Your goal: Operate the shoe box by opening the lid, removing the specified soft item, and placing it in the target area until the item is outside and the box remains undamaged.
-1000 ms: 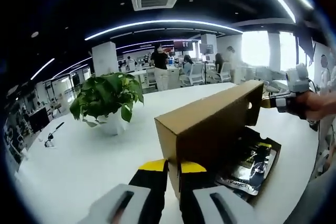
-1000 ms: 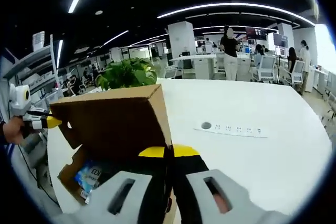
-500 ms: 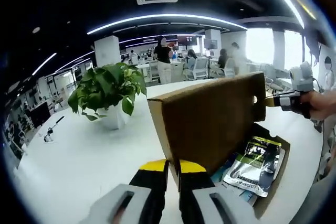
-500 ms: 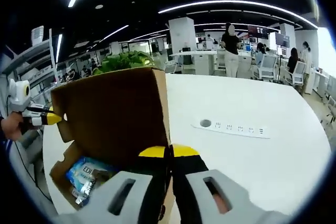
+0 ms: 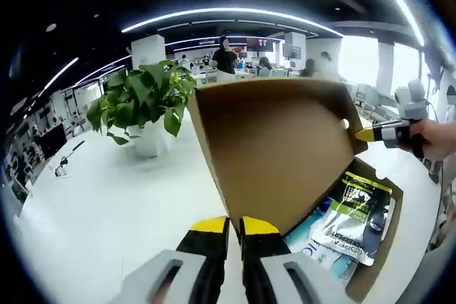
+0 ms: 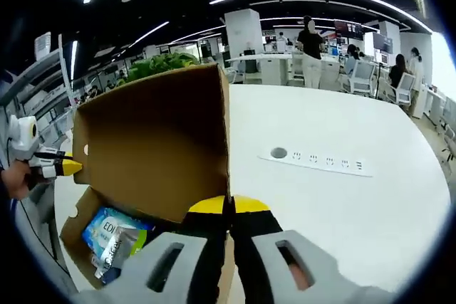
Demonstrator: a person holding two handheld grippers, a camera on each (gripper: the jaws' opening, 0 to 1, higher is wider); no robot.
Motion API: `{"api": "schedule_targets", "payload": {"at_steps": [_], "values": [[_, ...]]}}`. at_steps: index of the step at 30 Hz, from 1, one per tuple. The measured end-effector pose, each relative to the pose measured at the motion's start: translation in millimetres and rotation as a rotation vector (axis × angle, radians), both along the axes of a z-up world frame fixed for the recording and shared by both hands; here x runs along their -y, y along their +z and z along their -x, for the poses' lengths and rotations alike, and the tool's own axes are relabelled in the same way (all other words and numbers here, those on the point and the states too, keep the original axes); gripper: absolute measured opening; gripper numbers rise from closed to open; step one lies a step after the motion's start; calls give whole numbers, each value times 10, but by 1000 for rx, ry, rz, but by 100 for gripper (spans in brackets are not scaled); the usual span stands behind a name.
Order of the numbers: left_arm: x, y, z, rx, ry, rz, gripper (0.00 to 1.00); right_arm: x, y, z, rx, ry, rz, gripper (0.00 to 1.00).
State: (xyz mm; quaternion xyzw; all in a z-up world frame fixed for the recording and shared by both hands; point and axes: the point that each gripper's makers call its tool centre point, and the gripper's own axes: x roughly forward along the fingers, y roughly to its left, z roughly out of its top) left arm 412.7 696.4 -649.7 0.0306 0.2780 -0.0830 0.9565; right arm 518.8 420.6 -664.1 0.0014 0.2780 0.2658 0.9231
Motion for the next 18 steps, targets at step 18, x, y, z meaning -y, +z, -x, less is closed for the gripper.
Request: {"api": "schedule_targets", "payload": {"at_steps": [18], "values": [[-74, -158, -174, -61, 52, 29, 7, -48, -320, -89, -130, -54, -47, 1]]}}
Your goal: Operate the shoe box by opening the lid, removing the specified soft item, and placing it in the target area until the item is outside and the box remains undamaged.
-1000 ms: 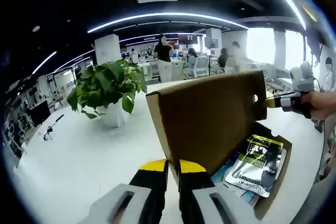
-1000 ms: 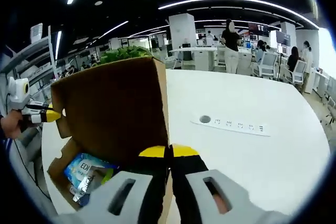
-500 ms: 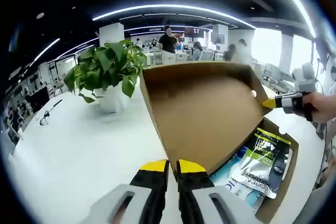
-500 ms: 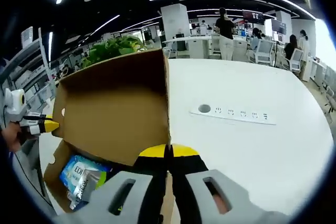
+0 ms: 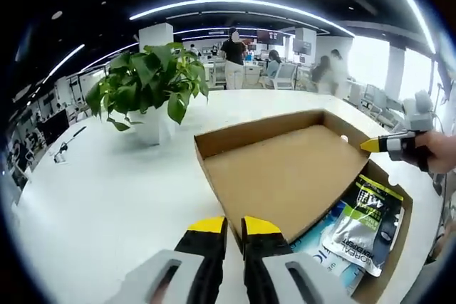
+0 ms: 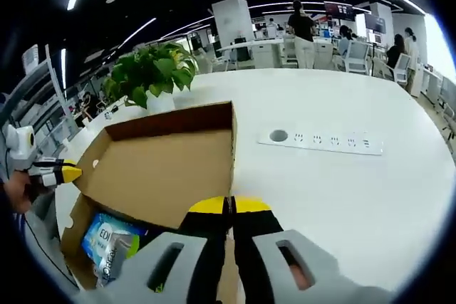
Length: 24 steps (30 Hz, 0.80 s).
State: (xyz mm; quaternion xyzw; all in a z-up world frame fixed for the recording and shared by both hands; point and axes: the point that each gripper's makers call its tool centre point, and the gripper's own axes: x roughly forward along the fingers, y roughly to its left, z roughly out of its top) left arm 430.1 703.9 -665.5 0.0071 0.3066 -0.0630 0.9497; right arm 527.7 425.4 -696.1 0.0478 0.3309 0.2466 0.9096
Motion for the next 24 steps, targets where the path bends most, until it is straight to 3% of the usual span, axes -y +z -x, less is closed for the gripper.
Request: {"api": "schedule_targets", "payload": {"at_steps": [2, 12, 18, 24], "values": [[-29, -16, 12, -4, 11, 16, 7, 3, 9, 21, 23, 8, 3, 1], [-33, -58, 73, -29, 23, 14, 9, -35, -45, 63, -5, 10, -12, 1], [-46, -74, 52, -26, 73, 43, 8, -25, -77, 65, -31, -2, -33, 1], [-53, -75, 56, -20, 58, 33, 9, -15, -86, 110, -43, 8, -38, 2]]}}
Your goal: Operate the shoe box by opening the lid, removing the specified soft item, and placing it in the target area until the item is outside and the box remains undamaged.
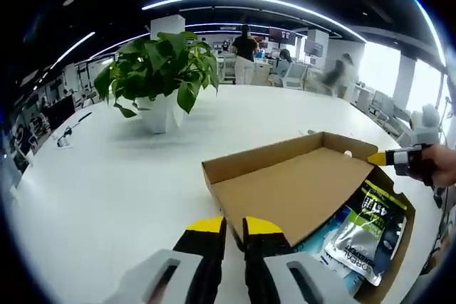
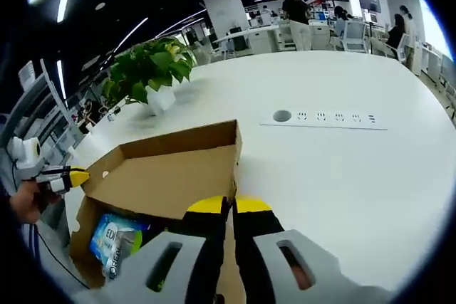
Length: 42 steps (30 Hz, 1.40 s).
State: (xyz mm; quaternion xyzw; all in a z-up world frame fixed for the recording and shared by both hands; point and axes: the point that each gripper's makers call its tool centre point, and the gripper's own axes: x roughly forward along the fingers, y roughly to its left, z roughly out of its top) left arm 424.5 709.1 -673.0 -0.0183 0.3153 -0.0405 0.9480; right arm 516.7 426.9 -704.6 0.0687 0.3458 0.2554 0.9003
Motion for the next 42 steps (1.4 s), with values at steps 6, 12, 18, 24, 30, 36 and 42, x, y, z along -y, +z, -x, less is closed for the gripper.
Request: {"api": "schedule_targets", "payload": {"at_steps": [6, 12, 18, 24, 30, 36, 42], "values": [[16, -19, 30, -6, 1, 19, 9, 32, 35, 58, -5, -1, -1, 2], [15, 7, 163, -3, -4, 20, 9, 125, 74, 168, -9, -2, -22, 4], [10, 24, 385, 25, 21, 91, 11, 268, 57, 338, -20, -16, -41, 5], [13, 41, 596, 51, 61, 164, 15, 342, 158, 539, 0, 3, -74, 10], [93, 96, 869, 83, 88, 237, 17, 325, 278, 751, 26, 53, -86, 14], [275, 66, 1025, 79, 49, 252, 19, 243, 331, 929, 38, 106, -84, 19], [427, 282, 1053, 130, 54, 313, 20, 114, 313, 1079, 38, 159, -59, 21]]}}
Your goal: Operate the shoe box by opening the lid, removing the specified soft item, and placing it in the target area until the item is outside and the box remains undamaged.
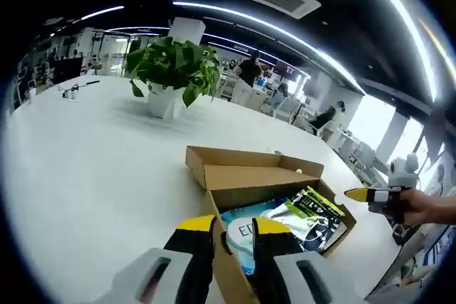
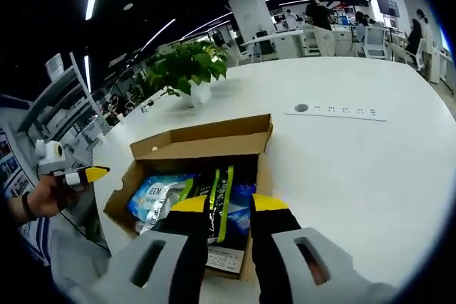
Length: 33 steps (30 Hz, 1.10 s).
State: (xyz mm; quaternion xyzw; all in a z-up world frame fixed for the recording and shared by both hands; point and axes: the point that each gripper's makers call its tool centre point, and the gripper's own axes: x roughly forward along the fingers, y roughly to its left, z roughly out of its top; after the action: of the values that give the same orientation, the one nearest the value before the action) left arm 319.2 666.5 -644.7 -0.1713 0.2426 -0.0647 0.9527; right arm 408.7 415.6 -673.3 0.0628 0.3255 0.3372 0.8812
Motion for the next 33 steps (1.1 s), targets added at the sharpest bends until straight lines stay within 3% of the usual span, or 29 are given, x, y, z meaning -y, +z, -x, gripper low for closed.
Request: {"api": "schedule_targets", "payload": {"at_steps": [11, 16, 29, 33], "values": [[313, 54, 69, 10, -76, 16, 22, -132, -109, 78, -20, 12, 38, 24], [366, 16, 118, -1, -92, 27, 23, -168, -185, 87, -28, 27, 78, 30], [387, -26, 177, -13, -107, 49, 23, -284, -322, 115, -31, 99, 189, 27], [414, -46, 179, -24, -117, 52, 23, -329, -404, 154, -62, 112, 201, 28]]}}
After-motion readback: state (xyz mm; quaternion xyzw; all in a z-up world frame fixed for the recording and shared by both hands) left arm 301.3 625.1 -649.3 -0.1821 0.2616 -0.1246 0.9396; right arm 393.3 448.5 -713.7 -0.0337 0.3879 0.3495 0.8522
